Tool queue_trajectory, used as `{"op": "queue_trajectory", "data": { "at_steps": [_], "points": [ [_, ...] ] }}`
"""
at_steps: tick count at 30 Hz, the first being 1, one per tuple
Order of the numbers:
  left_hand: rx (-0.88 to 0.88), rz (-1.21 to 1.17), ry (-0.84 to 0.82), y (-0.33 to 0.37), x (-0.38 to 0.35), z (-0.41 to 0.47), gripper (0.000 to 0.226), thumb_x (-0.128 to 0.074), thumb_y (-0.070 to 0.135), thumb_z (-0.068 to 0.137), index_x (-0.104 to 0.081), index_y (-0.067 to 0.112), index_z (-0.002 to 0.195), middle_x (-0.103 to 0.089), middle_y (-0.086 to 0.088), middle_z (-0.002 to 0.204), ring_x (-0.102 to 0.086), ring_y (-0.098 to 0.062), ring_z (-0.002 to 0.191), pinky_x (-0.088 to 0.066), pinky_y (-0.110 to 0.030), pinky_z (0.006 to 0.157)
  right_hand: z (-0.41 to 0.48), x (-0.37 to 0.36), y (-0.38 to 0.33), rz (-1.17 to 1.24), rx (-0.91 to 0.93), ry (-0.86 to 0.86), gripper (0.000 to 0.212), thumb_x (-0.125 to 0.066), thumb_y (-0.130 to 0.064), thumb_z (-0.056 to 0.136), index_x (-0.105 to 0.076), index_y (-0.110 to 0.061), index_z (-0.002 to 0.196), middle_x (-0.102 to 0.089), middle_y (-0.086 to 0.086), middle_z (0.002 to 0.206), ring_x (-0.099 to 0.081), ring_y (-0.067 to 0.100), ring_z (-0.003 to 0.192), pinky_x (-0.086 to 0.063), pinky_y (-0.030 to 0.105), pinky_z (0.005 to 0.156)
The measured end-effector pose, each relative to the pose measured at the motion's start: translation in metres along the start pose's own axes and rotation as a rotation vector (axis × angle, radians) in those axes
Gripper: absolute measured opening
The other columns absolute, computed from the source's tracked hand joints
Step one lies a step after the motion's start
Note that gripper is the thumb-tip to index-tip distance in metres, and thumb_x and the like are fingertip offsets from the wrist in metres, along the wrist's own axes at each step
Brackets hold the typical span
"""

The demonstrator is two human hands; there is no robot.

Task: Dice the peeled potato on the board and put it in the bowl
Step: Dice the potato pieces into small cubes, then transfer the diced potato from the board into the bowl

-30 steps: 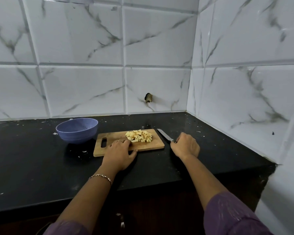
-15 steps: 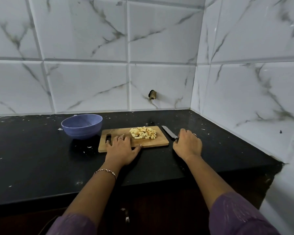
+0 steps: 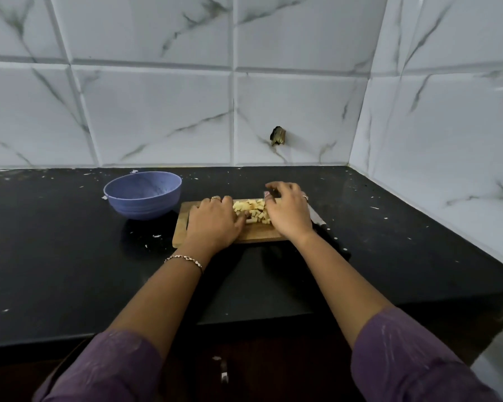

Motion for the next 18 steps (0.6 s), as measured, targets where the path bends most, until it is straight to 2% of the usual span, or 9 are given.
{"op": "queue_trajectory", "data": {
  "at_steps": [3,7,10,14,16,18],
  "points": [
    [0.050,-0.247,0.011,-0.010,-0.010,0.023,0.036,-0.047,0.033,0.098,-0.055,0.010,0.125,-0.057,-0.015,0.126,-0.050,-0.031,0.120,-0.041,-0.042,0.099,0.013,-0.011,0.017,0.281,-0.087,0.032,0.027,-0.042,-0.028,0.104,-0.066,-0.025,0.116,-0.057,0.002,0.125,-0.054,0.016,0.117,-0.042,0.038,0.105],
    [0.078,-0.439,-0.091,-0.005,-0.036,0.045,0.047,-0.044,0.024,0.101,-0.042,0.009,0.145,-0.049,-0.016,0.143,-0.040,-0.029,0.136,-0.033,-0.042,0.113,0.023,-0.026,0.036,0.391,-0.201,-0.039,0.033,-0.034,-0.031,0.107,-0.065,-0.024,0.116,-0.060,-0.001,0.125,-0.053,0.016,0.120,-0.041,0.042,0.108],
    [0.144,-0.477,-0.142,0.001,-0.044,0.046,0.050,-0.039,0.025,0.102,-0.034,0.012,0.150,-0.045,-0.011,0.150,-0.035,-0.026,0.142,-0.029,-0.048,0.116,0.024,-0.035,0.036,0.378,-0.231,-0.134,0.036,-0.033,-0.032,0.107,-0.062,-0.021,0.124,-0.057,-0.002,0.127,-0.052,0.016,0.122,-0.040,0.039,0.109],
    [0.126,-0.659,-0.205,0.021,-0.044,0.043,0.046,-0.035,0.017,0.104,-0.036,0.013,0.149,-0.050,-0.004,0.147,-0.047,-0.019,0.134,-0.035,-0.031,0.112,0.018,-0.038,0.025,0.269,-0.186,-0.251,0.035,-0.034,-0.029,0.107,-0.061,-0.018,0.125,-0.052,-0.013,0.116,-0.051,0.010,0.117,-0.038,0.022,0.098],
    [0.155,-0.768,-0.233,0.021,-0.046,0.042,0.045,-0.034,0.014,0.104,-0.036,0.014,0.150,-0.048,-0.001,0.148,-0.046,-0.015,0.135,-0.035,-0.029,0.112,0.013,-0.040,0.016,0.189,-0.137,-0.311,0.034,-0.035,-0.027,0.107,-0.062,-0.015,0.123,-0.056,-0.011,0.117,-0.051,0.006,0.109,-0.036,0.018,0.093],
    [0.226,-0.904,-0.240,0.015,-0.049,0.043,0.046,-0.034,0.008,0.102,-0.037,0.013,0.148,-0.051,0.000,0.145,-0.046,-0.010,0.134,-0.035,-0.033,0.114,0.013,-0.041,0.013,0.134,-0.109,-0.342,0.033,-0.038,-0.024,0.107,-0.061,-0.011,0.126,-0.060,-0.003,0.124,-0.053,0.009,0.112,-0.035,0.016,0.093]
  ]
}}
Point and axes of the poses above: each hand's wrist, its own z-axis towards the middle knuckle, its own x-axis out of the back of the hand, y = z × x, the point moved 10 cm from there along z, towards the middle knuckle
